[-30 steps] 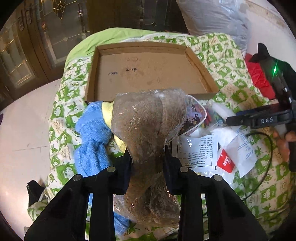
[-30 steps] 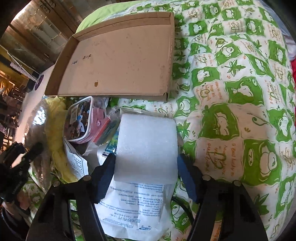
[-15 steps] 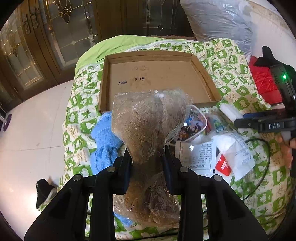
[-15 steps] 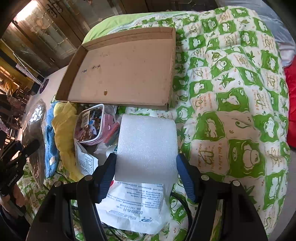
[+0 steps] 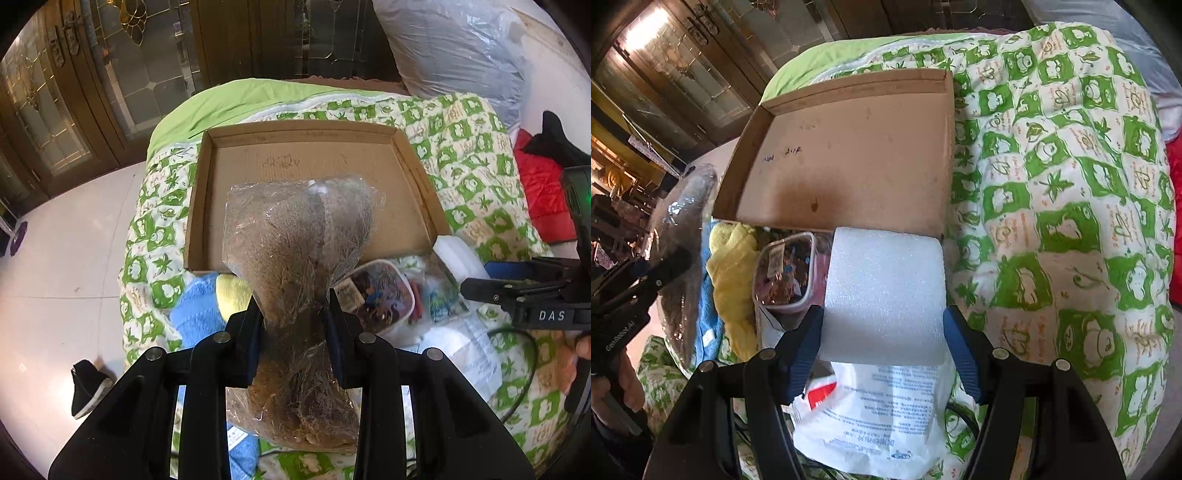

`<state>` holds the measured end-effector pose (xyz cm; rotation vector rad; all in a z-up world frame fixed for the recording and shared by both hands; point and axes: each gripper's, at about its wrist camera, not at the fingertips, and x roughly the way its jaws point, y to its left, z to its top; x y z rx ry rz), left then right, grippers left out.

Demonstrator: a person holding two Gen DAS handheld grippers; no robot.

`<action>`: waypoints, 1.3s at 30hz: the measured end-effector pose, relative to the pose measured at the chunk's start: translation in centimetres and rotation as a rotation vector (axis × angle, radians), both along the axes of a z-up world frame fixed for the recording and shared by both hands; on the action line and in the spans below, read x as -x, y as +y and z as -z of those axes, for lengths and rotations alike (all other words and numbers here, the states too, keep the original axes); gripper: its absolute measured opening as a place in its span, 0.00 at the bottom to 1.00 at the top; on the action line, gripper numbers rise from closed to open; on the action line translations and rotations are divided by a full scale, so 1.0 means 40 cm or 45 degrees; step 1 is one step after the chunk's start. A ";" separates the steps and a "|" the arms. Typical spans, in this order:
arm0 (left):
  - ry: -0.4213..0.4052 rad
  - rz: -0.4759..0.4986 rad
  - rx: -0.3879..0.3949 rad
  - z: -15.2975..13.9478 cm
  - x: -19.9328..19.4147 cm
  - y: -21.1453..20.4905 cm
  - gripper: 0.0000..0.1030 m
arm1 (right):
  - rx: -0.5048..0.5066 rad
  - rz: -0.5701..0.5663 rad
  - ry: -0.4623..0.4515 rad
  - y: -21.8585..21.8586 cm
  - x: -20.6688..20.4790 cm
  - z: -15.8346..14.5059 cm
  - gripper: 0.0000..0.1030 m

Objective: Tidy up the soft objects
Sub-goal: 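Place the grey plush in the box with the left tool while the right tool places the foam block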

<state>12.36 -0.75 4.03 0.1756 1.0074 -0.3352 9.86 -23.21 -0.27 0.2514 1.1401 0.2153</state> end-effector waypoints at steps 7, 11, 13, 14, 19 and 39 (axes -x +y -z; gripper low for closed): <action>-0.007 -0.012 0.079 -0.001 -0.085 0.010 0.29 | -0.031 0.013 -0.056 0.029 -0.059 -0.035 0.64; 0.001 -0.044 0.101 0.000 -0.138 0.029 0.29 | -0.059 0.008 -0.097 0.070 -0.118 -0.057 0.64; 0.003 -0.044 0.096 0.000 -0.157 0.028 0.29 | -0.057 0.006 -0.107 0.086 -0.138 -0.057 0.64; 0.002 -0.040 0.097 -0.001 -0.168 0.026 0.29 | -0.055 0.009 -0.113 0.094 -0.150 -0.056 0.64; -0.016 -0.015 0.120 -0.013 -0.240 -0.005 0.29 | -0.009 0.038 -0.138 0.108 -0.188 -0.039 0.64; 0.026 -0.114 -0.072 0.161 -0.386 -0.022 0.33 | 0.108 0.033 -0.157 0.133 -0.303 0.083 0.65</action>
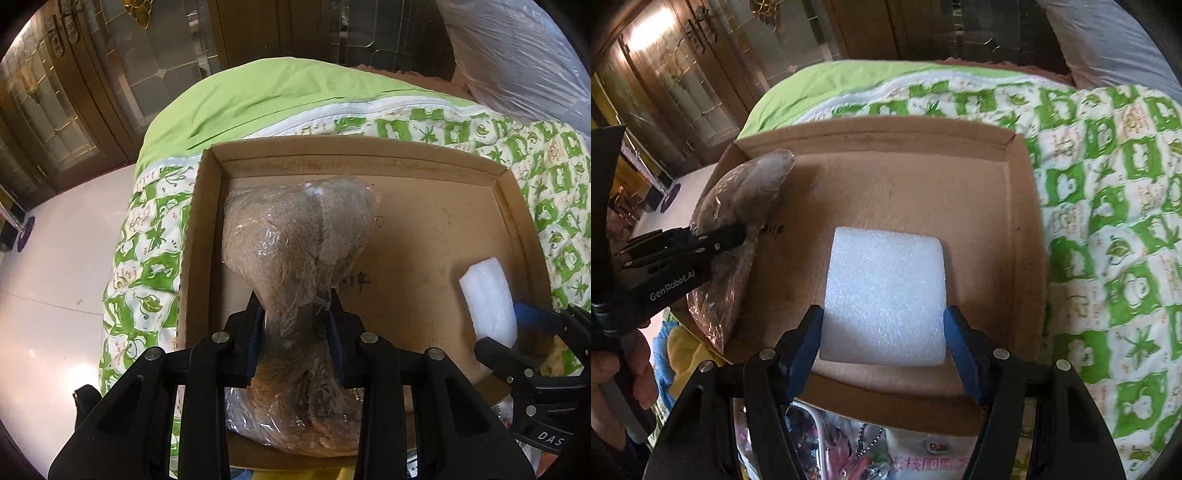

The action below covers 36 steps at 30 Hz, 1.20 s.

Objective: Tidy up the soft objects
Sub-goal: 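Place the grey plush in the box with the left tool while the right tool places the foam block, then move the left tool back to the yellow towel beside the box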

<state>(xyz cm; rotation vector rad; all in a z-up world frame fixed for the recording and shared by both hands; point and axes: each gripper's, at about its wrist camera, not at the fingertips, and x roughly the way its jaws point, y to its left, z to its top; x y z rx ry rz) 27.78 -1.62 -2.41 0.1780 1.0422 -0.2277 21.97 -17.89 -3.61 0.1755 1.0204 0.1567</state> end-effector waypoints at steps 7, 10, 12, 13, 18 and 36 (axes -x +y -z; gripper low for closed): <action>0.012 -0.069 0.113 0.000 0.013 0.037 0.52 | 0.032 0.007 -0.007 -0.002 -0.009 0.016 0.66; -0.008 -0.076 0.130 -0.002 0.033 0.047 0.66 | 0.033 0.010 0.006 -0.002 -0.007 0.029 0.69; -0.007 -0.070 0.112 0.002 0.047 0.046 0.66 | 0.015 0.016 0.023 -0.001 -0.008 0.044 0.79; -0.004 -0.059 0.108 0.003 0.053 0.044 0.66 | 0.005 0.018 0.024 -0.002 -0.005 0.046 0.80; -0.048 -0.013 0.061 -0.021 0.086 0.021 0.66 | -0.014 0.022 -0.030 -0.002 0.028 0.029 0.80; 0.004 -0.045 0.130 -0.053 0.276 0.116 0.66 | -0.020 0.098 -0.108 -0.076 0.204 0.007 0.81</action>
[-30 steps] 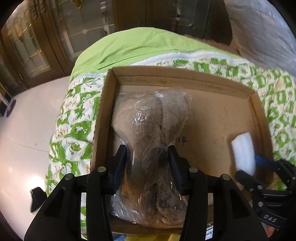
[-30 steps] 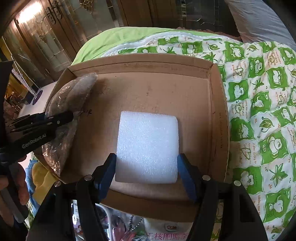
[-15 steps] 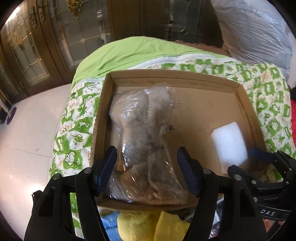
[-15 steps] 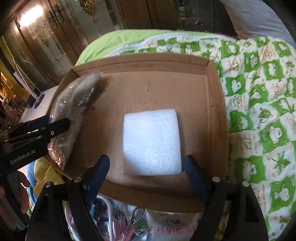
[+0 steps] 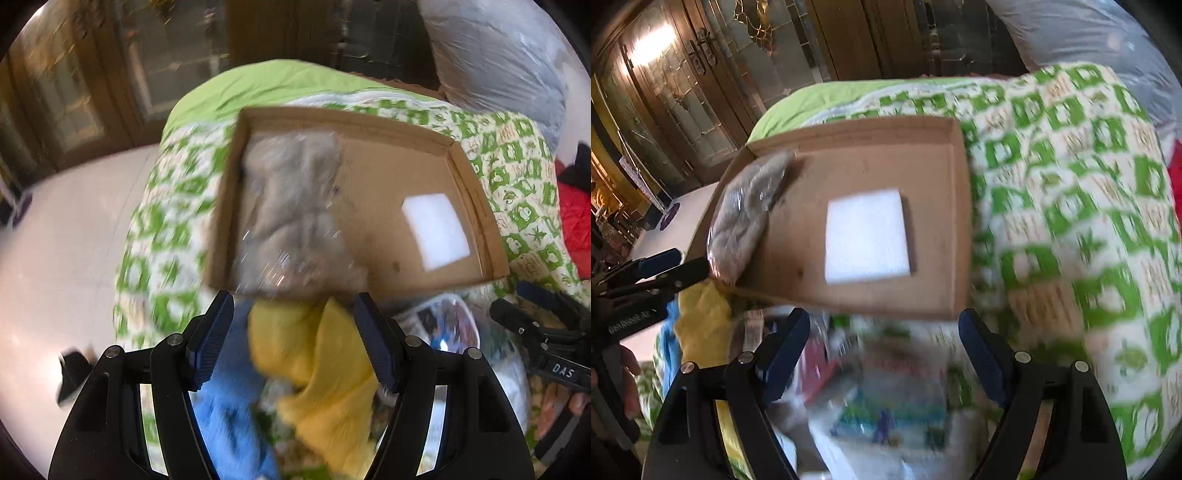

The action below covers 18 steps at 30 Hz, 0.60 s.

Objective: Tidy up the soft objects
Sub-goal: 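Move the left tool back to the yellow towel beside the box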

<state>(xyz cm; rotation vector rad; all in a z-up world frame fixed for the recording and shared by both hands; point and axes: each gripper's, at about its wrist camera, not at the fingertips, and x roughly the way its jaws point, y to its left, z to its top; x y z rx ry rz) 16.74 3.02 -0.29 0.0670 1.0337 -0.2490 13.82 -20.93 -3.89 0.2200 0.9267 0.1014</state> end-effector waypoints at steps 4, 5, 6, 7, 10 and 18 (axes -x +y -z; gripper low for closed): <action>0.023 -0.084 0.039 0.006 0.049 0.071 0.66 | -0.008 0.010 0.021 -0.009 0.036 0.006 0.81; 0.022 -0.097 0.028 0.009 0.062 0.081 0.66 | -0.008 0.011 0.026 -0.009 0.044 0.007 0.81; 0.024 -0.109 0.019 0.011 0.074 0.091 0.66 | -0.007 0.010 0.024 -0.009 0.053 0.005 0.81; 0.031 -0.119 0.017 0.015 0.086 0.099 0.66 | -0.002 0.010 0.020 -0.007 0.066 0.006 0.81; 0.062 -0.145 0.026 0.033 0.120 0.122 0.66 | 0.004 0.005 0.006 -0.002 0.096 0.000 0.81; 0.050 -0.141 0.021 0.032 0.171 0.126 0.66 | -0.014 -0.010 0.012 -0.003 0.153 -0.004 0.81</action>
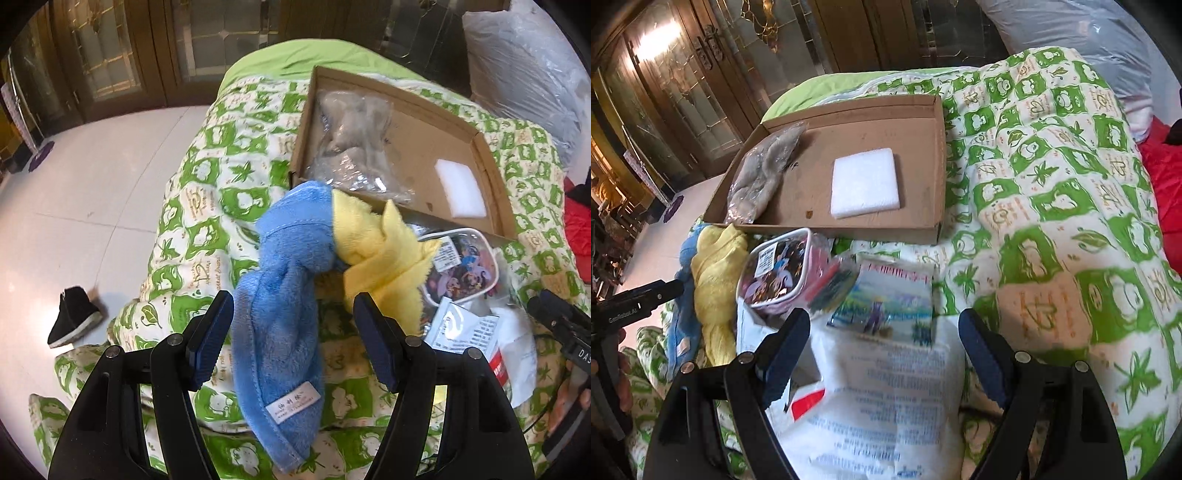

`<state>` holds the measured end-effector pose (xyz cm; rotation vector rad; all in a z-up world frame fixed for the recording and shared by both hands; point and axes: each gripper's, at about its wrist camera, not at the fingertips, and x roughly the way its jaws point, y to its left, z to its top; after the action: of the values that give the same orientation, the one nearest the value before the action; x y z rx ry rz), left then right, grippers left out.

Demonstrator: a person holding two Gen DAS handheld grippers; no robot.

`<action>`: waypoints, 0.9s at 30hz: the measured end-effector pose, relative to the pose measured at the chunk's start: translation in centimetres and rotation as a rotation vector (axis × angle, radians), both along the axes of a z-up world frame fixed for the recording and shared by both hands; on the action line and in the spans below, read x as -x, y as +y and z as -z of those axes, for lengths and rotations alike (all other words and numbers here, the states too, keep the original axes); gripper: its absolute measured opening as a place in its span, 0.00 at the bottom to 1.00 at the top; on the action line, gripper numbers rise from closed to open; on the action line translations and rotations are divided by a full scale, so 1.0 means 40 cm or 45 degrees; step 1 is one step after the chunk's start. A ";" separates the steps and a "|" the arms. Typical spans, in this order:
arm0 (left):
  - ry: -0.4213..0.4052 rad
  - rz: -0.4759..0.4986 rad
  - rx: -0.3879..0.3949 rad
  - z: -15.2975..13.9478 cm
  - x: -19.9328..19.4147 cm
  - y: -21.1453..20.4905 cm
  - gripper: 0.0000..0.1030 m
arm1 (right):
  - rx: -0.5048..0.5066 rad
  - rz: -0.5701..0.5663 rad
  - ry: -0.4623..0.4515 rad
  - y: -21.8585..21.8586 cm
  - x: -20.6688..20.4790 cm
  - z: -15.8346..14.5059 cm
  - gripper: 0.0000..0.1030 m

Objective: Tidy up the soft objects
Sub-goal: 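Move the left tool back to the yellow towel beside the box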

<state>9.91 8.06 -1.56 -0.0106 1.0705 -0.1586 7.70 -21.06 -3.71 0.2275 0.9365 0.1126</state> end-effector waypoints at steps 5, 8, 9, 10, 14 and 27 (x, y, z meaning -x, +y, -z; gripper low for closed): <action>-0.042 0.059 0.002 -0.015 0.022 -0.025 0.66 | 0.001 0.007 0.041 -0.005 0.033 -0.006 0.81; -0.038 0.085 0.030 -0.017 0.024 -0.049 0.66 | -0.004 -0.004 0.040 -0.003 0.044 -0.009 0.81; -0.034 0.096 0.026 -0.016 0.022 -0.061 0.66 | -0.003 -0.005 0.043 -0.002 0.044 -0.008 0.81; -0.030 0.105 0.020 -0.015 0.022 -0.070 0.66 | -0.002 -0.004 0.048 -0.002 0.044 -0.007 0.81; -0.010 0.153 -0.026 0.001 0.025 -0.112 0.66 | -0.010 -0.013 0.077 -0.003 0.040 -0.004 0.81; -0.004 0.218 -0.076 0.024 0.036 -0.165 0.66 | -0.249 -0.043 0.254 -0.059 0.022 0.002 0.79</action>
<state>8.46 1.45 -2.51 0.1357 1.0726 -0.2809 6.81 -23.43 -3.79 0.4099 1.1289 0.2160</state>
